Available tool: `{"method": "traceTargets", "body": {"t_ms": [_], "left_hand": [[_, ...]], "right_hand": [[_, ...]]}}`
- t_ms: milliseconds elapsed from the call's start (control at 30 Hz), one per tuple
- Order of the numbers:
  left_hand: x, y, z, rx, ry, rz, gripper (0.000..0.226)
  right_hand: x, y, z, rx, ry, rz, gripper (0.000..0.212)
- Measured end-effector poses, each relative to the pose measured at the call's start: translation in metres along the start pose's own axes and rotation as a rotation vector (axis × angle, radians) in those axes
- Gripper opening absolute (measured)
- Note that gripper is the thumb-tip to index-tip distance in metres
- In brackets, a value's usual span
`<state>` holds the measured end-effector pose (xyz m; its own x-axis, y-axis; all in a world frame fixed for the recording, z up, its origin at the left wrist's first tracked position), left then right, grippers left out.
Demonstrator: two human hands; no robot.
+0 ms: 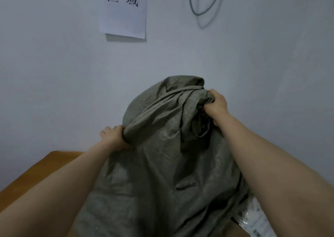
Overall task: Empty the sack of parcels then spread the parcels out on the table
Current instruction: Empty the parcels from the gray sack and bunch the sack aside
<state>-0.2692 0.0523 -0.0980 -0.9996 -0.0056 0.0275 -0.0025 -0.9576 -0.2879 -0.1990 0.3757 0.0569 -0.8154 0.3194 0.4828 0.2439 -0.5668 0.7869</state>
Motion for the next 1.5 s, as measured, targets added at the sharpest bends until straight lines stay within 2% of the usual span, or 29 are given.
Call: {"method": "traceTargets", "body": {"t_ms": [167,300,433,667,800,1100,1267,1400,1500], "left_hand": [[-0.002,-0.023,0.048,-0.229,-0.17,0.029,0.033],[-0.008,-0.038,0.091,-0.417,-0.327,0.086,0.032],[-0.02,-0.052,0.12,-0.602,-0.453,0.069,0.032],[-0.032,-0.073,0.15,-0.715,-0.541,-0.035,0.029],[-0.038,-0.081,0.165,-0.746,-0.576,-0.088,0.01],[-0.058,-0.099,0.203,-0.877,-0.71,-0.19,0.013],[-0.06,-0.101,0.204,-0.887,-0.708,-0.21,0.012],[-0.049,-0.093,0.173,-0.899,-0.523,-0.137,0.024],[-0.044,-0.073,0.137,-0.818,-0.417,-0.034,0.031]], "right_hand": [[0.004,0.011,0.049,0.11,-0.174,-0.033,0.013],[-0.001,0.005,0.068,0.26,-0.252,-0.051,0.017],[-0.003,0.006,0.078,0.391,-0.278,-0.04,0.024],[-0.004,0.019,0.099,0.495,-0.332,0.0,0.026],[-0.005,0.038,0.111,0.493,-0.353,0.074,0.021],[0.001,0.073,0.136,0.562,-0.42,0.163,0.018],[0.004,0.069,0.14,0.542,-0.398,0.154,0.022],[0.0,0.038,0.128,0.465,-0.331,0.049,0.022],[-0.012,0.01,0.114,0.355,-0.281,0.01,0.026]]}}
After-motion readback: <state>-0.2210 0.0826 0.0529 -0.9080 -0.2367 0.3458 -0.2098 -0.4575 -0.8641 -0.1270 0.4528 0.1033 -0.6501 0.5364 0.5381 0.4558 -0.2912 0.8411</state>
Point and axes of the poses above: each hand's wrist, its own x-axis towards the middle knuckle, its own z-axis out of the back of the hand, y = z × x, the point moved 9 cm from there along x, towards the middle knuckle, and after that the axes turned 5 degrees about x, right-handed, at the moved point
